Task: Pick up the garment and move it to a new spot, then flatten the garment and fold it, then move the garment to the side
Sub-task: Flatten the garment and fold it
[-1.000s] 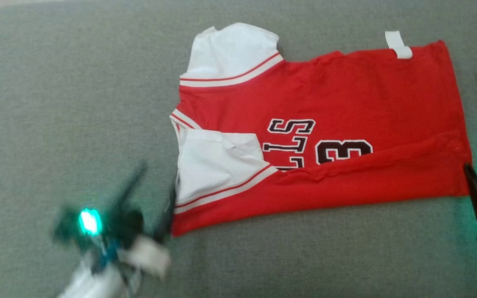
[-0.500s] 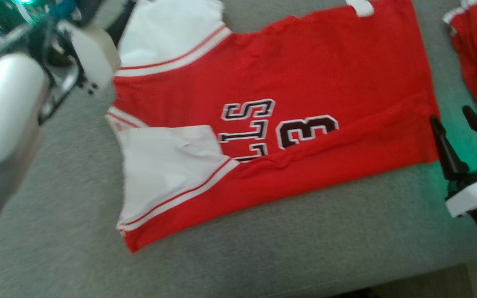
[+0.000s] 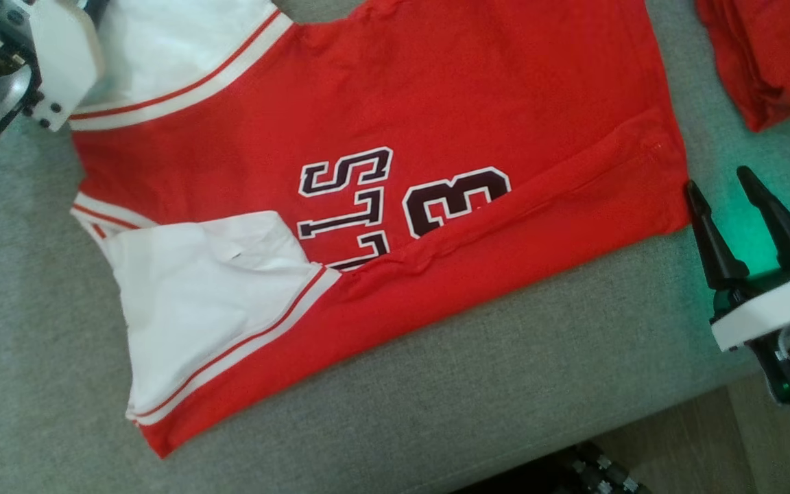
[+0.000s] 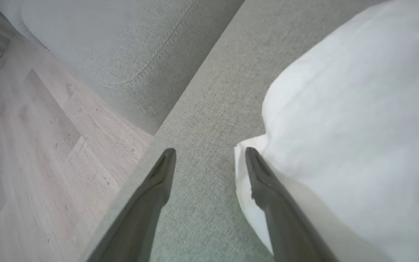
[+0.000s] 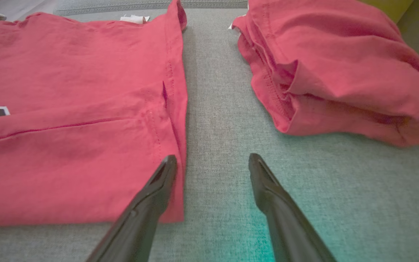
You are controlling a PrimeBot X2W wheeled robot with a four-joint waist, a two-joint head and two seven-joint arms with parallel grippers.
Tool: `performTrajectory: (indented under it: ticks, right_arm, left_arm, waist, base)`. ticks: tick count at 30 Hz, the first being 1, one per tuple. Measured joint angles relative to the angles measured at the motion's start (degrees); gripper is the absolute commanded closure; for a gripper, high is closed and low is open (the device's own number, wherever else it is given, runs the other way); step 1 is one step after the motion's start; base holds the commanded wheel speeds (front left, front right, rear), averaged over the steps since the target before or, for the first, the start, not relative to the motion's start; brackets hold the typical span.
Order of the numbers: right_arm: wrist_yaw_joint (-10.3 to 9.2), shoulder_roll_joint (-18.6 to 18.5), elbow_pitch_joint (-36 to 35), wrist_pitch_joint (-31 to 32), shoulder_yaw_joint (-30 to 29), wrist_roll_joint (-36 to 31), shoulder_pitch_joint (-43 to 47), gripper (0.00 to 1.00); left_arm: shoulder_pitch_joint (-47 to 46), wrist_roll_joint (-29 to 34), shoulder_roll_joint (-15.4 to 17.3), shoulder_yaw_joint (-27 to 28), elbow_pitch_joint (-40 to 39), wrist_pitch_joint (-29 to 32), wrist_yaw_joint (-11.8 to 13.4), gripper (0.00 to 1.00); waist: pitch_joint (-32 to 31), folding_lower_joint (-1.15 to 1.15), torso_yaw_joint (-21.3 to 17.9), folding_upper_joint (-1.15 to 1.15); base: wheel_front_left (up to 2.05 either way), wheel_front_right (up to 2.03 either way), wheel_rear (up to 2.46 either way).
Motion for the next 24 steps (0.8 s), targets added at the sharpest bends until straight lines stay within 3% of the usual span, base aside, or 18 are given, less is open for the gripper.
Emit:
performTrajectory:
  ticks: [9,10,11,12,18,24]
  right_arm:
    - [0.00,0.31,1.70,-1.22,1.15,0.16,-1.47,0.00]
    - [0.00,0.31,1.90,-1.23,1.29,0.16,-1.60,0.00]
    - [0.00,0.31,2.03,-1.26,1.42,0.16,-1.80,0.00]
    - [-0.01,0.31,2.15,-1.30,1.48,0.18,-2.11,0.00]
    - [-0.01,-0.24,1.88,-1.81,2.20,0.26,-4.01,0.00]
    - [0.00,-3.91,-1.04,-0.87,1.70,1.92,-8.36,0.00]
  left_arm:
    - [-3.74,-4.99,1.80,-7.98,0.87,0.18,0.00,0.00]
    - [-4.21,-5.67,1.97,-8.82,0.82,0.18,0.00,0.18]
    - [-4.57,-6.31,2.16,-9.65,0.67,0.16,0.00,0.66]
    - [-4.85,-6.91,2.32,-10.38,0.44,0.13,0.00,1.00]
    - [-7.22,-8.89,2.77,-14.14,0.19,-0.29,0.00,1.00]
    - [-8.91,-8.87,2.55,-15.71,0.53,-4.10,0.00,1.00]
  waist:
    - [1.11,-0.01,-0.73,0.00]
    - [1.20,-0.01,-0.80,0.00]
    - [1.31,-0.02,-0.86,0.00]
    - [1.46,-0.02,-0.93,0.00]
    - [2.26,-0.01,-0.74,0.00]
    - [2.13,-0.01,1.35,0.00]
  base:
    - [0.00,0.00,0.00]
    - [0.00,0.00,0.00]
    - [0.00,0.00,0.00]
    - [0.00,0.00,0.00]
    - [0.00,0.00,0.00]
    - [0.00,0.00,0.00]
